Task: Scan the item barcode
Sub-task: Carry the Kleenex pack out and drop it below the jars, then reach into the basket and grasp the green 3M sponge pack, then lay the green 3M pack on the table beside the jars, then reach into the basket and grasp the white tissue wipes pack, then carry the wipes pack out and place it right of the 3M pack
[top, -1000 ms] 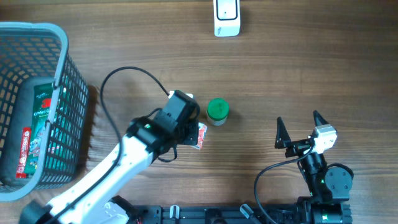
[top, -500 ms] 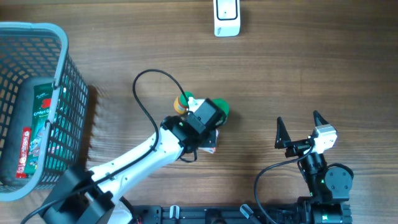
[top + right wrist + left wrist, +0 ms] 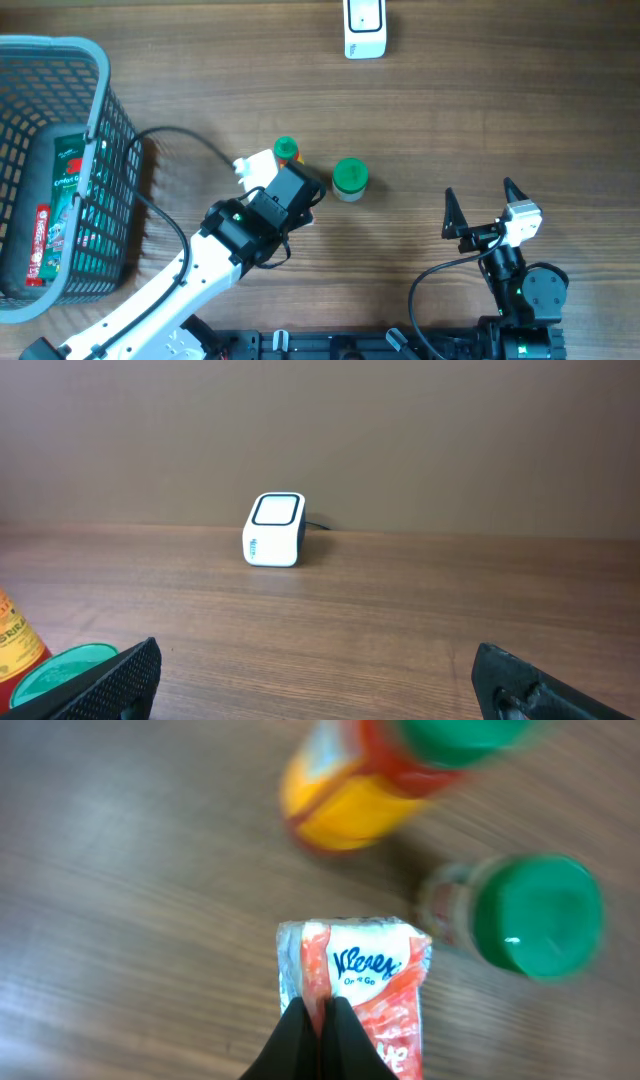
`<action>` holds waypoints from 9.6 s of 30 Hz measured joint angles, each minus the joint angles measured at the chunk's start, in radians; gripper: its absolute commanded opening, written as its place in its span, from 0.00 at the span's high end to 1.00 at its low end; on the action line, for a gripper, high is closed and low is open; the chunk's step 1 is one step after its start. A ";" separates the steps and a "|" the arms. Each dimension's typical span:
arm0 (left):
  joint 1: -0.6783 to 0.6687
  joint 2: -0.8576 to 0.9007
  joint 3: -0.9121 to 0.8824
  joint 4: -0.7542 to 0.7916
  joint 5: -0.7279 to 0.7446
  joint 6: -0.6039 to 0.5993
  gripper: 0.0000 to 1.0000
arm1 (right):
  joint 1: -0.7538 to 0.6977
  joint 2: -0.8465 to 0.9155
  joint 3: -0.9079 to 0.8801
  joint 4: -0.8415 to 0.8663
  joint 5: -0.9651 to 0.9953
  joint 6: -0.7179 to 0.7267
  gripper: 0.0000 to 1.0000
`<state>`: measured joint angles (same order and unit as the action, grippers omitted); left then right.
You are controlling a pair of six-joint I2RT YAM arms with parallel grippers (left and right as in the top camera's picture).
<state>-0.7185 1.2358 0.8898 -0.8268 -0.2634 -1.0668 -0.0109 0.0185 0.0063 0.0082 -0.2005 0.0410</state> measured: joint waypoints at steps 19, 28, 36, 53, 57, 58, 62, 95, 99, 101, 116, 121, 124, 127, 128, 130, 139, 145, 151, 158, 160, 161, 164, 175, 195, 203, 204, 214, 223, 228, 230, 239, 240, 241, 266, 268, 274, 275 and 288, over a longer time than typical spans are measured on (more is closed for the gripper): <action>-0.035 0.164 -0.216 0.373 0.050 -0.461 0.39 | 0.000 0.000 0.000 0.000 0.000 0.000 0.00; -0.036 -0.306 -0.218 0.303 -0.019 -0.306 0.00 | 0.000 0.000 0.000 0.000 0.000 0.000 0.00; 0.152 -0.433 -0.009 0.267 -0.182 0.225 0.00 | 0.000 0.000 0.000 0.000 0.000 0.000 0.00; 1.278 0.307 0.910 -0.218 0.132 0.736 0.00 | 0.000 0.000 0.000 0.000 0.000 0.000 0.00; 1.280 0.433 0.911 -0.246 0.146 0.908 0.00 | 0.000 0.000 0.000 0.000 0.000 0.000 0.00; 1.280 0.467 0.911 -0.269 0.150 0.931 0.00 | 0.000 0.000 0.000 0.000 0.000 0.000 0.00; 1.280 0.599 0.910 -0.414 0.150 1.002 0.00 | 0.000 0.000 0.000 0.000 0.000 0.000 0.00; 1.283 0.699 0.547 -0.161 -0.032 1.372 0.96 | 0.000 0.000 0.000 0.000 0.000 0.000 0.00; 1.283 0.698 0.569 -0.158 -0.031 1.345 0.96 | 0.000 0.000 0.000 0.000 0.000 0.000 0.00; 1.283 0.682 0.625 -0.159 -0.031 1.305 0.96 | 0.000 0.000 0.000 0.000 0.000 0.000 0.00; 1.283 0.099 0.802 -0.058 0.202 0.945 0.96 | 0.000 0.000 0.000 0.000 0.000 0.000 0.00; 1.282 -0.088 0.803 0.024 0.559 0.865 0.96 | 0.000 0.000 0.000 0.000 0.000 0.000 0.00; 1.236 -0.182 0.804 0.035 0.720 0.838 0.96 | 0.000 0.000 0.000 0.000 0.000 0.000 0.00; 1.090 -0.221 0.806 -0.008 0.783 0.828 0.96 | 0.000 0.000 0.000 0.000 0.000 0.000 0.00; 1.046 -0.220 0.808 -0.030 0.789 0.825 0.96 | 0.000 0.000 0.000 0.000 0.000 0.000 0.00; 0.921 -0.205 0.808 -0.072 0.800 0.824 0.96 | 0.000 0.000 0.000 0.000 0.000 0.000 0.00; 0.447 0.041 0.810 -0.225 0.811 0.821 0.96 | 0.000 0.000 0.000 0.000 0.000 0.000 0.00; 0.395 0.225 0.810 -0.352 0.662 0.663 0.96 | 0.000 0.000 0.000 0.000 0.000 0.000 0.00; 0.297 0.296 0.809 -0.362 0.566 0.617 0.96 | 0.000 0.000 0.000 0.000 0.000 0.000 0.00; 0.248 0.386 0.776 -0.336 0.522 0.559 0.96 | 0.000 0.000 0.000 0.000 0.000 0.000 0.00; 0.246 0.399 0.719 -0.292 0.513 0.524 0.96 | 0.000 0.000 0.000 0.000 0.000 0.000 0.00; 0.242 0.408 0.690 -0.275 0.510 0.504 0.96 | 0.000 0.000 0.000 0.000 0.000 0.000 0.00; 0.208 0.428 0.586 -0.214 0.502 0.418 0.96 | 0.000 0.000 0.000 0.000 0.000 0.000 0.00; 0.149 0.431 0.507 -0.126 0.401 0.293 0.36 | 0.000 0.000 0.000 0.000 0.000 0.000 0.00; 0.505 0.196 0.946 -0.247 0.079 0.491 0.00 | 0.000 0.000 0.000 0.000 0.000 0.000 0.00; 1.018 0.113 0.954 -0.362 0.062 0.499 0.00 | 0.000 0.000 0.000 0.000 0.000 0.000 0.00; 1.044 0.120 0.954 -0.384 0.062 0.505 0.00 | 0.000 0.000 0.000 0.000 0.000 0.000 0.00; 1.408 0.202 0.797 -0.598 0.130 0.256 0.00 | 0.000 0.000 0.000 0.000 0.000 0.000 0.00; 1.583 0.219 0.375 -0.353 0.229 0.232 0.14 | 0.000 0.000 0.000 0.000 0.000 0.000 0.00; 1.617 0.221 0.130 -0.133 0.233 0.244 0.22 | 0.000 0.000 0.000 0.000 0.000 0.000 0.00; 1.617 0.221 0.077 -0.082 0.235 0.246 0.22 | 0.000 0.000 0.000 0.000 0.000 0.000 0.00; 1.617 0.244 -0.039 0.083 0.236 0.249 0.34 | 0.000 0.000 0.000 0.000 0.000 0.000 0.00; 1.617 0.261 -0.043 0.097 0.237 0.249 0.42 | 0.000 0.000 0.000 0.000 0.000 0.000 0.00; 1.617 0.271 -0.043 0.112 0.240 0.249 0.54 | 0.000 0.000 0.000 0.000 0.000 0.000 0.00; 1.619 0.129 0.645 -0.312 0.407 0.295 0.96 | 0.000 0.000 0.000 0.000 0.000 0.000 0.00; 1.619 0.064 0.647 -0.281 0.484 0.295 0.96 | 0.000 0.000 0.000 0.000 0.000 0.000 0.00; 1.545 -0.153 0.651 -0.248 0.734 0.295 0.96 | 0.000 0.000 0.000 0.000 0.000 0.000 0.00; 1.503 -0.169 0.652 -0.250 0.744 0.294 0.96 | 0.000 0.000 0.000 0.000 0.000 0.000 0.00; 0.453 0.003 0.657 -0.206 0.553 0.237 0.96 | 0.000 0.000 0.000 0.000 0.000 0.000 0.00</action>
<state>-0.2653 1.2388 1.5463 -1.0328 0.2893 -0.8295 -0.0109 0.0185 0.0063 0.0078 -0.2005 0.0410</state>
